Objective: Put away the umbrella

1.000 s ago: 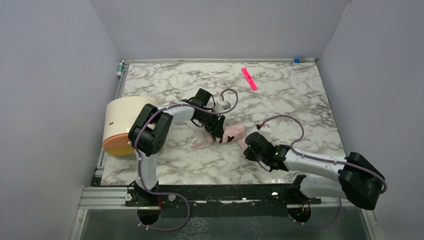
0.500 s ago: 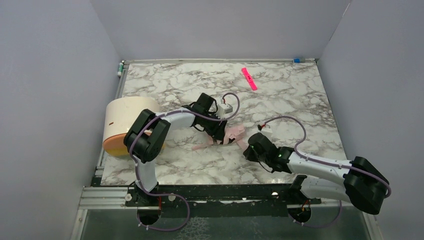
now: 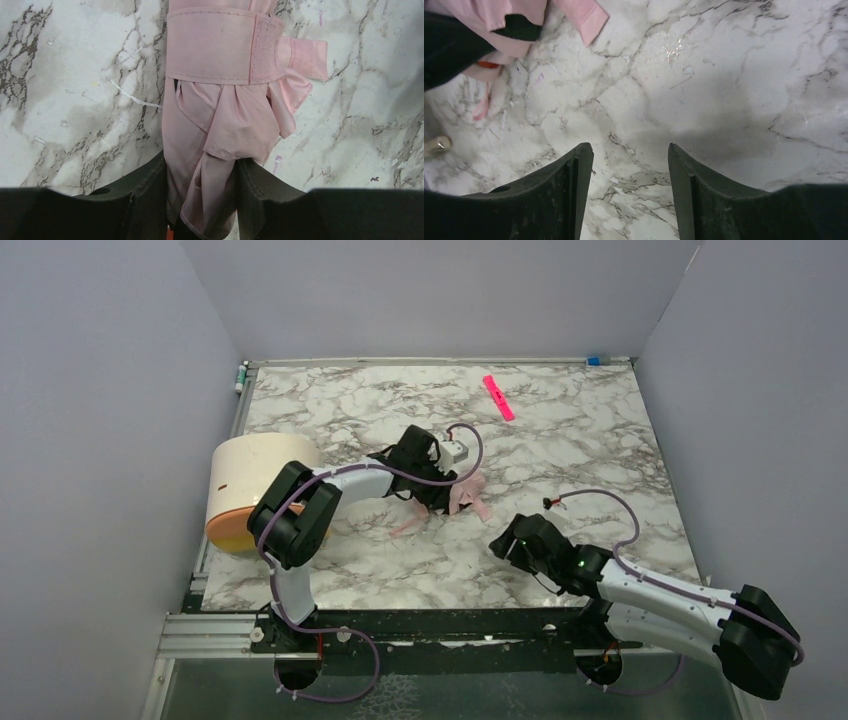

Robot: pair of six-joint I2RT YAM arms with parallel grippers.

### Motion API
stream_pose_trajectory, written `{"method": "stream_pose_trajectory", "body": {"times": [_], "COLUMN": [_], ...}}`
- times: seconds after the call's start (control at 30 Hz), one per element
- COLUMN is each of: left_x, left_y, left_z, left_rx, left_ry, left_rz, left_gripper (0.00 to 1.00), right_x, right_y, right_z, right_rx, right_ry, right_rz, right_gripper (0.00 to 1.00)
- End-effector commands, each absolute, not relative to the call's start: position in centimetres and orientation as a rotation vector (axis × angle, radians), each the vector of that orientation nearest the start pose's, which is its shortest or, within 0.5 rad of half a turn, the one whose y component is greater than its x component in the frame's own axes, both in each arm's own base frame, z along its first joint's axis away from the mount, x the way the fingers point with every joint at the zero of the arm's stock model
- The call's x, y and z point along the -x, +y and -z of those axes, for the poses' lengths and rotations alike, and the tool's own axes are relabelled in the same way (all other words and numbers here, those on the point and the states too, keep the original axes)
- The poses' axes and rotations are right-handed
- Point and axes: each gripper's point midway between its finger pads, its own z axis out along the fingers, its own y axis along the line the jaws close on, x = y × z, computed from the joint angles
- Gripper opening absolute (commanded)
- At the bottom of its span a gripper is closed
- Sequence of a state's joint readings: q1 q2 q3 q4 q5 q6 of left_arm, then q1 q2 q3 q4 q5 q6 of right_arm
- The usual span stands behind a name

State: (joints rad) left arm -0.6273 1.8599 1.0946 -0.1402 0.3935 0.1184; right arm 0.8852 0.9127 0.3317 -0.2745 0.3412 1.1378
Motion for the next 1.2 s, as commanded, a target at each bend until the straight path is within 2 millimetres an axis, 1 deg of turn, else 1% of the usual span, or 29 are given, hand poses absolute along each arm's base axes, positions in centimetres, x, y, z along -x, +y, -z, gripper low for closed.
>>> {"method": "stream_pose_trajectory", "body": {"times": [0.0,0.2,0.3,0.37,0.43,0.5,0.57,0.73,0.87,1.0,1.07,1.17], "left_x": [-29.0,-28.8,-28.6,-28.5,-28.5,-28.5,-28.5,-28.5,-28.4,-28.4,-28.4,-28.4], "left_y": [-24.0,-24.5,-24.6,-24.5,-24.5,-24.6,-24.6,-24.6,-24.5,-24.5,-24.5,-24.5], "left_z": [3.3,3.3,3.4,3.4,3.4,3.3,3.4,3.3,3.4,3.4,3.4,3.3], "left_rx": [-1.103,-1.118,-1.127,-1.133,-1.136,-1.137,-1.139,-1.142,-1.149,-1.154,-1.155,-1.156], "left_ry": [2.516,2.51,2.508,2.507,2.506,2.503,2.503,2.501,2.501,2.502,2.499,2.498], "left_rz": [0.385,0.388,0.384,0.382,0.381,0.381,0.378,0.378,0.365,0.357,0.358,0.356], "left_gripper": [0.0,0.0,0.0,0.0,0.0,0.0,0.0,0.0,0.0,0.0,0.0,0.0], "right_x": [-19.0,-21.1,-22.0,-22.7,-22.9,-23.1,-23.0,-23.2,-23.3,-23.4,-23.6,-24.0], "right_y": [17.6,18.4,18.8,18.7,18.3,18.7,18.9,18.5,19.1,19.4,19.1,18.2], "right_z": [-4.4,-4.8,-5.1,-4.9,-4.0,-3.5,-2.9,-1.3,-0.5,0.8,1.4,2.3], "right_rx": [-0.657,-0.912,-1.004,-1.021,-1.083,-1.128,-1.167,-1.252,-1.305,-1.368,-1.401,-1.426], "right_ry": [2.305,2.229,2.186,2.173,2.194,2.205,2.211,2.227,2.251,2.279,2.271,2.247], "right_rz": [-0.633,-0.745,-0.798,-0.782,-0.763,-0.825,-0.845,-0.781,-0.811,-0.775,-0.754,-0.687], "right_gripper": [0.62,0.59,0.57,0.56,0.56,0.56,0.56,0.55,0.55,0.55,0.55,0.55]}}
